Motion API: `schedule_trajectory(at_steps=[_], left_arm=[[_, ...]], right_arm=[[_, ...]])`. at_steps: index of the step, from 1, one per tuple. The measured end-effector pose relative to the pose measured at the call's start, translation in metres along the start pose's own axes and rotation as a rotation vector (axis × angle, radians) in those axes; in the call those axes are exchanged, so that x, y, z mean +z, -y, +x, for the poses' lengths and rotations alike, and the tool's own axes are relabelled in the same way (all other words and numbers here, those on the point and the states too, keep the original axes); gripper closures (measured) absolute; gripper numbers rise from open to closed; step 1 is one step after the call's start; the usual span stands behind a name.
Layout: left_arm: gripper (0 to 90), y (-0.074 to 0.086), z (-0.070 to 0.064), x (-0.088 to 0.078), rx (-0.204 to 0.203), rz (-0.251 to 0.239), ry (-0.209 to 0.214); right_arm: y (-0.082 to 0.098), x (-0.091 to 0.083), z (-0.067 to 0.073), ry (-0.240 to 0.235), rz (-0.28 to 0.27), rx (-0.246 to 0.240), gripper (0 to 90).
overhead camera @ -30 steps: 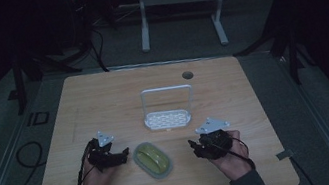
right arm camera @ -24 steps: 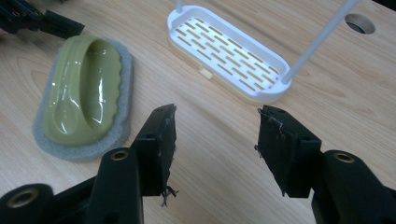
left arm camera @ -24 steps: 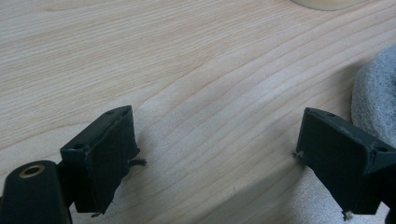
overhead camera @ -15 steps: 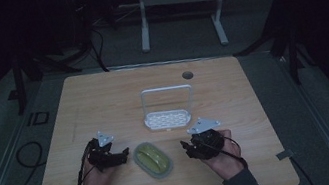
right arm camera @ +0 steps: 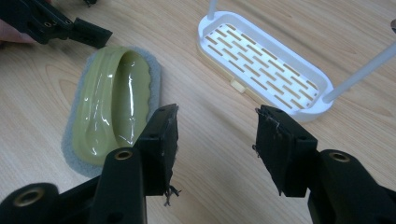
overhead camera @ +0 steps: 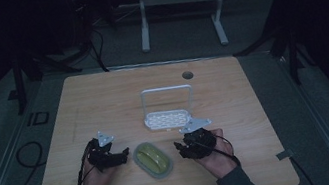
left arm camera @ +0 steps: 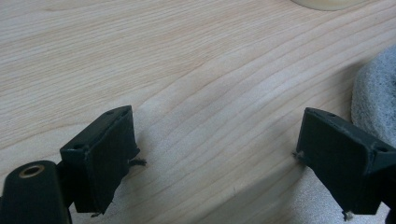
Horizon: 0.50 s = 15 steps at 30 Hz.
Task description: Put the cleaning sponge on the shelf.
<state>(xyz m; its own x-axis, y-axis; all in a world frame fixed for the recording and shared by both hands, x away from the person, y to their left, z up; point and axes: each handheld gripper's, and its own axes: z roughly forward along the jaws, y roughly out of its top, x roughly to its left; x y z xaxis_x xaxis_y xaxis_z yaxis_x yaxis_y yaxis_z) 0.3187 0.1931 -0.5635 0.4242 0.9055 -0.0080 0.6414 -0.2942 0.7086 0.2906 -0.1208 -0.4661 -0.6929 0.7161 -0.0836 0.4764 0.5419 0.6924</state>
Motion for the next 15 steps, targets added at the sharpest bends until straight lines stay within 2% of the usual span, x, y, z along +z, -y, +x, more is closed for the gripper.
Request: schedule_trajectory(at_steps=[15], left_arm=[[11.9,0.0,0.0,0.0,0.0,0.0,0.0]], right_arm=[[-0.015,0.007,0.009,-0.036,0.016,-0.02,50.0]])
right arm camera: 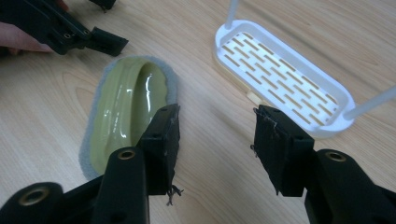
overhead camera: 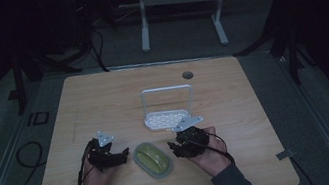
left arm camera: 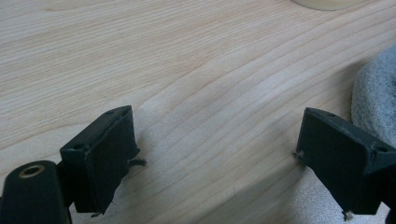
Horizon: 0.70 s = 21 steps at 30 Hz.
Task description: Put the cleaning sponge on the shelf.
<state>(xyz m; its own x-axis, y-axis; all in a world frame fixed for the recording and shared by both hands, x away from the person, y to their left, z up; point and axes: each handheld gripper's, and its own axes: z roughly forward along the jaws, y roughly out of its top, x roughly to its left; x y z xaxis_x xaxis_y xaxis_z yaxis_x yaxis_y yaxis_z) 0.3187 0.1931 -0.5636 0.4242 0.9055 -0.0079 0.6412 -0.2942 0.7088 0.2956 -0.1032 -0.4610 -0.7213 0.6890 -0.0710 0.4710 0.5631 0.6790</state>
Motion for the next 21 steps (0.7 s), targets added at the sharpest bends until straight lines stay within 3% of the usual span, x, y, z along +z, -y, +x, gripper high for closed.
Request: schedule_trajectory(at_steps=[21], left_arm=[[11.9,0.0,0.0,0.0,0.0,0.001,0.001]], right_arm=[[-0.022,0.013,0.011,-0.054,0.052,-0.008,51.5]])
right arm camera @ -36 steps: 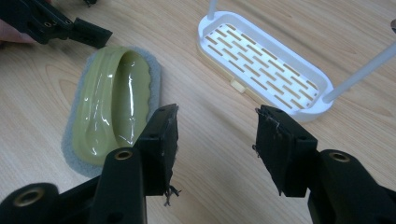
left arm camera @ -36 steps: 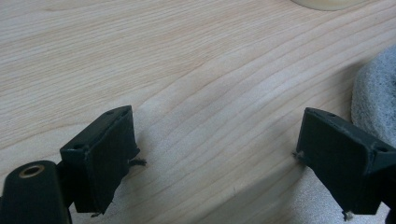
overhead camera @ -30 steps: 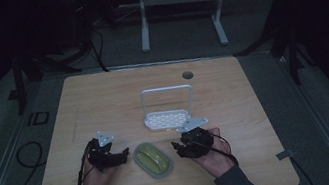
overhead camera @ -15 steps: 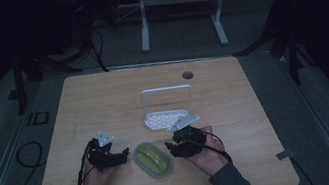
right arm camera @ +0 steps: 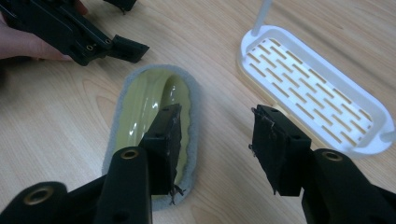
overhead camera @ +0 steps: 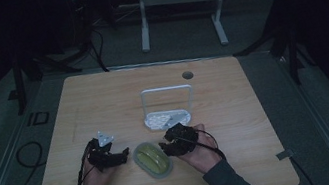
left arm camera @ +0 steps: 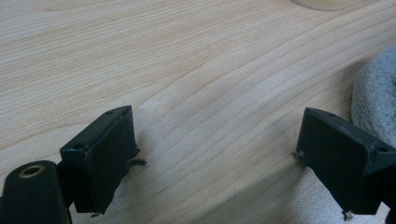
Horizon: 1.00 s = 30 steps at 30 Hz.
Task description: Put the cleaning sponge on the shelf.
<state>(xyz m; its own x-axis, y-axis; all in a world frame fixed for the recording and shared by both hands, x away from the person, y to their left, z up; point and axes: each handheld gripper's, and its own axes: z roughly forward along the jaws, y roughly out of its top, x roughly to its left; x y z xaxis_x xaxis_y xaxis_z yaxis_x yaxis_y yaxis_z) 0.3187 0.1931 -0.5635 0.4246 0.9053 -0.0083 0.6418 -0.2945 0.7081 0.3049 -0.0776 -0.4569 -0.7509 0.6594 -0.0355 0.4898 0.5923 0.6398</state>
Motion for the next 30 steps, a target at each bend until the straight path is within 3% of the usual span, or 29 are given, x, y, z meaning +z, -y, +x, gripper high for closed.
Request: schedule_trajectory(at_steps=[30], left_arm=[[11.9,0.0,0.0,0.0,0.0,0.0,0.0]], right_arm=[[-0.019,0.016,0.005,-0.068,0.092,0.019,53.2]])
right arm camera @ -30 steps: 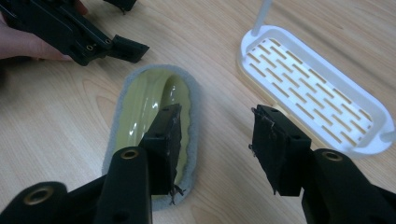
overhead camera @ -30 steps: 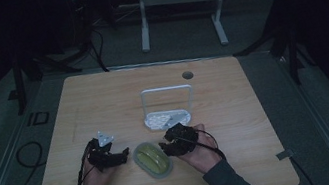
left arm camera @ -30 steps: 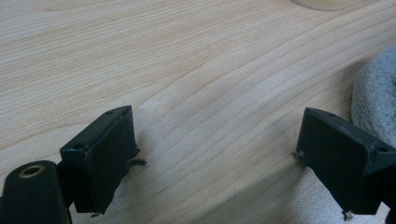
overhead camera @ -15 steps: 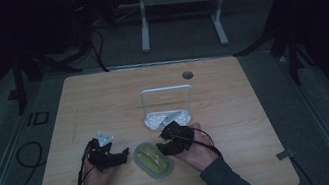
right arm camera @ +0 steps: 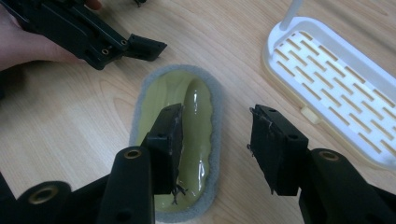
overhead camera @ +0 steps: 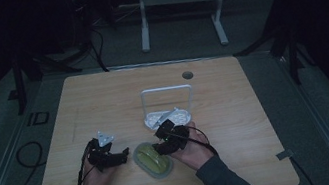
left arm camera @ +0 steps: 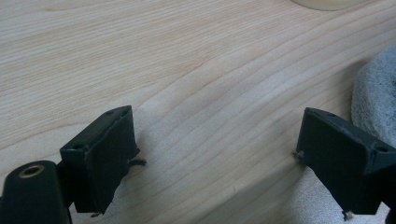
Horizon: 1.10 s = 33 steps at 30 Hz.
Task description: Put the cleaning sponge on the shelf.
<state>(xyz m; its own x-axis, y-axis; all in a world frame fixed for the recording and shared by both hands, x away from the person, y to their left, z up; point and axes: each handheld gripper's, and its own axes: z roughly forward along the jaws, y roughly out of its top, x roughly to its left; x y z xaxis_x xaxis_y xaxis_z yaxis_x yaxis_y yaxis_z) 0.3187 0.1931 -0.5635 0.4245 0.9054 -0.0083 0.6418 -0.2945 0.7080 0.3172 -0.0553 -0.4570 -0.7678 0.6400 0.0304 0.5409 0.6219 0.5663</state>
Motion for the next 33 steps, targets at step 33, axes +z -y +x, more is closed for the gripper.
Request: schedule_trajectory(at_steps=[33], left_arm=[[11.9,0.0,0.0,0.0,0.0,0.0,0.0]], right_arm=[[-0.016,0.015,0.009,-0.053,0.143,0.013,53.9]])
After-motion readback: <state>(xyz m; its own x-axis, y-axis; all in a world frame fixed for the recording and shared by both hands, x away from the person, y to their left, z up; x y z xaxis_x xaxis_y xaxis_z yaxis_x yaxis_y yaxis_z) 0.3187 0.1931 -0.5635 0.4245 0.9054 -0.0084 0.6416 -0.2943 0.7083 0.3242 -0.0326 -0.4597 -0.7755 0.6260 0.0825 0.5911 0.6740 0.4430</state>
